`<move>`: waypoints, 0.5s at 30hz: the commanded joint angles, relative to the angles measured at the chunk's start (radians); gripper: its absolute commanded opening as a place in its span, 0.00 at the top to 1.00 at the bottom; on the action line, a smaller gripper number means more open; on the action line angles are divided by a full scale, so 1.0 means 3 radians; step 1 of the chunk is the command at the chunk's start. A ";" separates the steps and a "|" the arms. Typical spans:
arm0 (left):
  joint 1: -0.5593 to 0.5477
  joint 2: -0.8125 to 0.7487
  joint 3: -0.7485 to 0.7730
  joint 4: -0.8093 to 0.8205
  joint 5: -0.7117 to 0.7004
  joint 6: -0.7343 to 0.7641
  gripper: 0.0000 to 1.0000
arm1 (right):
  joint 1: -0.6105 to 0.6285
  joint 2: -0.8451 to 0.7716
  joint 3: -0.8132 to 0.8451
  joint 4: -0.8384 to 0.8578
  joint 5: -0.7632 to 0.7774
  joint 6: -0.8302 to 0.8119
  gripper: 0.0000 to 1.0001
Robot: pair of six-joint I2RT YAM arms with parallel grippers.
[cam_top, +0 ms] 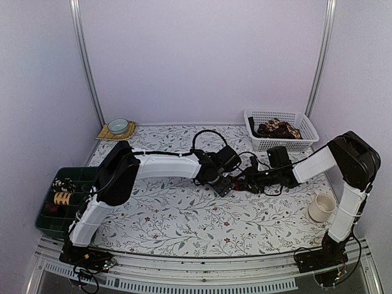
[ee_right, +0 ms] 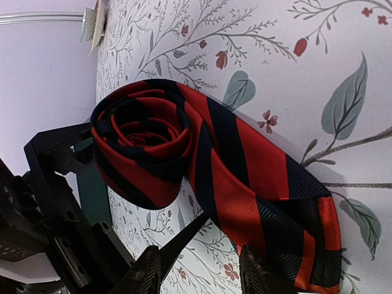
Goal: Roll the ties
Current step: Roll the tie at the center of the board.
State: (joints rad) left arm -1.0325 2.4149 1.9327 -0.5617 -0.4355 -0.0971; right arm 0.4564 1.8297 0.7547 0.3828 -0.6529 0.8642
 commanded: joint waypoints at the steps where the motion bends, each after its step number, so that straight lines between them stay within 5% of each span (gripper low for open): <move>1: -0.0019 -0.0129 -0.0126 0.0106 0.0275 0.0094 0.00 | 0.0013 0.0209 0.0073 -0.0048 0.0140 -0.0081 0.57; 15: 0.0032 -0.0237 -0.0084 0.0109 0.0198 0.0175 0.00 | 0.0013 0.0273 0.0174 -0.0137 0.0172 -0.0149 0.61</move>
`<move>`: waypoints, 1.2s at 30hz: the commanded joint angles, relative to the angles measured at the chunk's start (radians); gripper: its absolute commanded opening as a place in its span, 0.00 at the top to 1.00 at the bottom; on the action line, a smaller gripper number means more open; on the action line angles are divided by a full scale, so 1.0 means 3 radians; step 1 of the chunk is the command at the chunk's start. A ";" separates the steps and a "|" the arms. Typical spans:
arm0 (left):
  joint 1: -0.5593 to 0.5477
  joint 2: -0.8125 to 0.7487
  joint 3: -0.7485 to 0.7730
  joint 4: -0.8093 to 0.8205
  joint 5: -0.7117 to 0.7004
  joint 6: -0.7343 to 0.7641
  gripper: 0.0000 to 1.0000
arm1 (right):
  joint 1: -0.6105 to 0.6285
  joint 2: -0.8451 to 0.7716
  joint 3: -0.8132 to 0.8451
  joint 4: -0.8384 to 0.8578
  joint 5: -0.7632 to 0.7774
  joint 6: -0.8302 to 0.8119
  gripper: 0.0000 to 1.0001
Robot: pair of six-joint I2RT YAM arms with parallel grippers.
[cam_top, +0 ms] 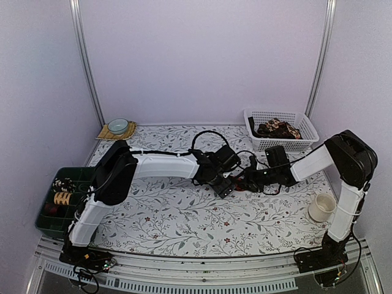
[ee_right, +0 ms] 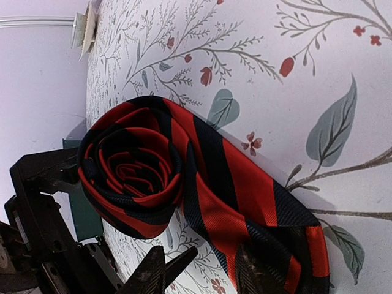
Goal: Roll the ties
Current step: Roll the tie at the center of the board.
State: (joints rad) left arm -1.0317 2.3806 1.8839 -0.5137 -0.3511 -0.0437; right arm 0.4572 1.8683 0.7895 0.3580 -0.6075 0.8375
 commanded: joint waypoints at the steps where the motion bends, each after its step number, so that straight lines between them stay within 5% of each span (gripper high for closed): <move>1: 0.0049 -0.0126 0.0078 -0.0088 -0.0122 -0.0034 0.00 | 0.0010 0.0117 0.0065 -0.0069 0.0021 -0.0069 0.61; 7: 0.0163 -0.0370 -0.0157 0.0028 -0.0063 0.0051 0.00 | 0.0013 -0.0032 0.0210 -0.0393 0.0139 -0.0258 0.56; 16: 0.0233 -0.0785 -0.0476 0.0221 0.0809 0.0765 0.00 | 0.0010 0.0228 0.0371 -0.0523 0.0093 -0.0368 0.55; 26: 0.0632 -0.1346 -0.1140 0.0240 0.2138 0.2627 0.00 | 0.0013 0.0311 0.0564 -0.0863 0.0062 -0.0681 0.53; 30: 0.0883 -0.1420 -0.1059 0.0259 0.2327 0.3024 0.00 | 0.0010 0.0375 0.0577 -0.0872 0.0006 -0.0723 0.53; 36: 0.0993 -0.0778 -0.0442 -0.0217 0.2347 0.3507 0.00 | 0.0010 0.0313 0.0552 -0.0825 -0.0013 -0.0700 0.53</move>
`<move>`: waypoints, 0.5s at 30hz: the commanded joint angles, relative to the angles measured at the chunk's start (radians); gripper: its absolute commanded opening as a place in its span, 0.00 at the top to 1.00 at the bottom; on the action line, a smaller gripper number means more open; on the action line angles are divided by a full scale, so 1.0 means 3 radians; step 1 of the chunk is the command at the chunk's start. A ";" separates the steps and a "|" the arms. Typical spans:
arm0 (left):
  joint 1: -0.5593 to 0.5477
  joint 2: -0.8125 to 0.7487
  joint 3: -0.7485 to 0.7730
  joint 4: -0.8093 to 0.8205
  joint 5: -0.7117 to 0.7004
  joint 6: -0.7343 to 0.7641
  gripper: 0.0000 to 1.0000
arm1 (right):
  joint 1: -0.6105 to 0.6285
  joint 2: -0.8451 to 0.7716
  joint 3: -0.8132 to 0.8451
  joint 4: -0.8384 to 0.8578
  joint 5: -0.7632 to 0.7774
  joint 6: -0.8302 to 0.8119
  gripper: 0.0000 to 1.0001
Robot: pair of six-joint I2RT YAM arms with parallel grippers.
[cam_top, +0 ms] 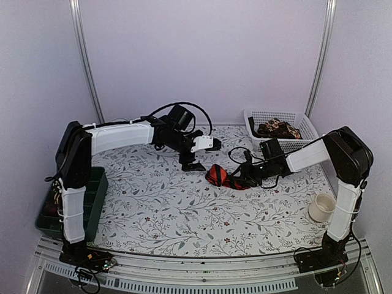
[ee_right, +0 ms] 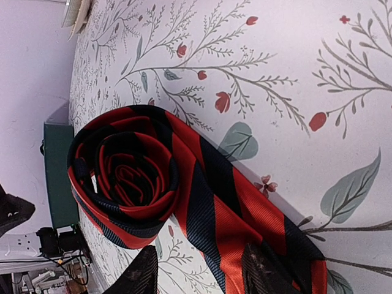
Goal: Roll the ties
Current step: Roll the tie at the center of the board.
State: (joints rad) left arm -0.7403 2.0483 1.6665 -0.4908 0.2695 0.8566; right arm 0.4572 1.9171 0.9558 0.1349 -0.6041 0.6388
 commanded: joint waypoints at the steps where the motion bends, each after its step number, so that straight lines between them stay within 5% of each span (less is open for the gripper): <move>1: 0.0036 0.0386 0.0324 -0.0318 0.0332 0.0555 0.00 | 0.0010 0.0113 -0.0003 -0.0076 -0.0031 -0.0010 0.53; 15: 0.0119 0.0771 0.0569 -0.0308 0.0428 0.0878 0.00 | 0.0045 -0.0579 0.0113 -0.0504 0.0202 -0.0047 0.51</move>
State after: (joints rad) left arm -0.7185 2.2566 1.8084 -0.6037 0.3847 1.0843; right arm 0.4587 1.8584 0.9569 0.0410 -0.5663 0.6308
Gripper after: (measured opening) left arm 0.998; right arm 0.491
